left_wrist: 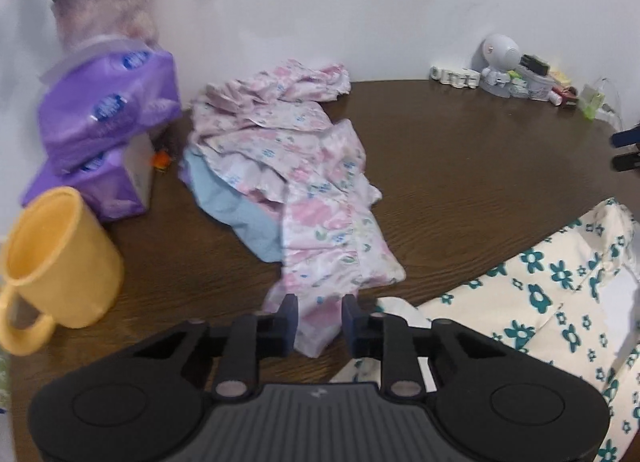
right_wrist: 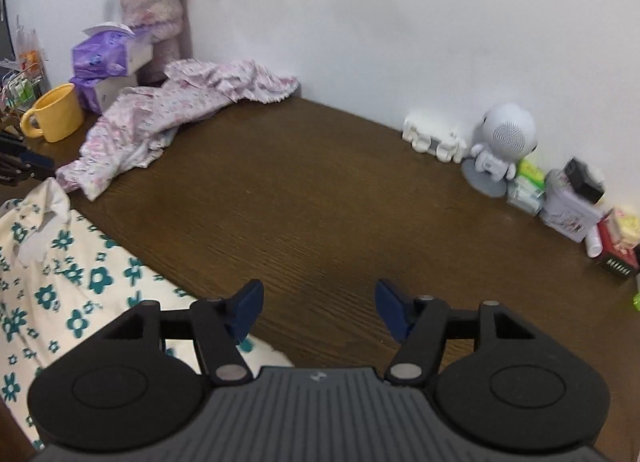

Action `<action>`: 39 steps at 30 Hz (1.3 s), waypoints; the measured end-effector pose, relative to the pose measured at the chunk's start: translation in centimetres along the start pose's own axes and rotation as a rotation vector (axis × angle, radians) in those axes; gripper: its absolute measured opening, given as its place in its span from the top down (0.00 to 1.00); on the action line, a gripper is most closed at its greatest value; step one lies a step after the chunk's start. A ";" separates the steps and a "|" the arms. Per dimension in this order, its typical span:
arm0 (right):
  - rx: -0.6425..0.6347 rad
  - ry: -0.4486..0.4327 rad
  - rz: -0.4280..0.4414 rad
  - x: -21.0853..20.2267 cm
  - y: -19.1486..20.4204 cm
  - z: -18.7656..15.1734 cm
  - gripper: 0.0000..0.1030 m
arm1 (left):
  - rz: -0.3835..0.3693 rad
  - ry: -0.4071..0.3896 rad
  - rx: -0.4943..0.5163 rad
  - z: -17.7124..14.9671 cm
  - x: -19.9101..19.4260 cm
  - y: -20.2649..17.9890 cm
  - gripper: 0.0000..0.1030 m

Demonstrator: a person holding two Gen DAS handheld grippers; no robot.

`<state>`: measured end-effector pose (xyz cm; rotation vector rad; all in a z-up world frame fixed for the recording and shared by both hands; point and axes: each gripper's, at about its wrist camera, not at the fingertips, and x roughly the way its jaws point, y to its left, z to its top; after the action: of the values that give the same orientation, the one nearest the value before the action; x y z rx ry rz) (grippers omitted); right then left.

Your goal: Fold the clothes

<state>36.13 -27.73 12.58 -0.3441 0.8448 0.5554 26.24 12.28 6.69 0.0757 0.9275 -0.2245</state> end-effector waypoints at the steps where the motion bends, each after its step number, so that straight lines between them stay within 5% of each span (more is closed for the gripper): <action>1: 0.000 0.012 0.022 0.6 -0.1 -0.1 0.38 | -0.035 0.006 0.004 -0.1 0.3 0.0 0.83; 6: -0.120 0.054 0.188 2.1 0.7 -0.7 0.38 | -0.124 0.054 0.154 -1.1 1.0 -2.5 0.84; 17: -0.268 0.210 0.295 3.8 2.2 -1.7 0.39 | -0.097 0.117 0.284 -1.1 2.3 -3.7 0.80; 24: -0.297 0.298 0.235 5.8 3.2 -3.0 0.40 | -0.138 0.157 0.374 0.1 3.0 -3.9 0.75; 29: -0.305 0.276 0.234 5.9 3.5 -3.3 0.40 | -0.186 0.179 0.417 0.6 3.3 -3.6 0.74; 33: -0.312 0.272 0.234 5.9 3.4 -3.3 0.42 | -0.193 0.206 0.394 1.2 3.9 -2.8 0.54; 36: -0.321 0.278 0.248 6.0 3.5 -3.1 0.51 | -0.200 0.222 0.405 1.7 4.3 -2.5 0.49; 38: -0.333 0.280 0.263 6.0 3.7 -3.0 0.62 | -0.210 0.231 0.423 2.0 4.4 -2.7 0.54; 39: -0.340 0.280 0.267 6.0 3.9 -3.0 0.70 | -0.221 0.231 0.432 1.9 4.3 -2.8 0.64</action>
<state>35.26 -24.17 5.81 -0.6351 1.0758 0.9180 29.63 8.52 4.46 0.4063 1.1048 -0.6297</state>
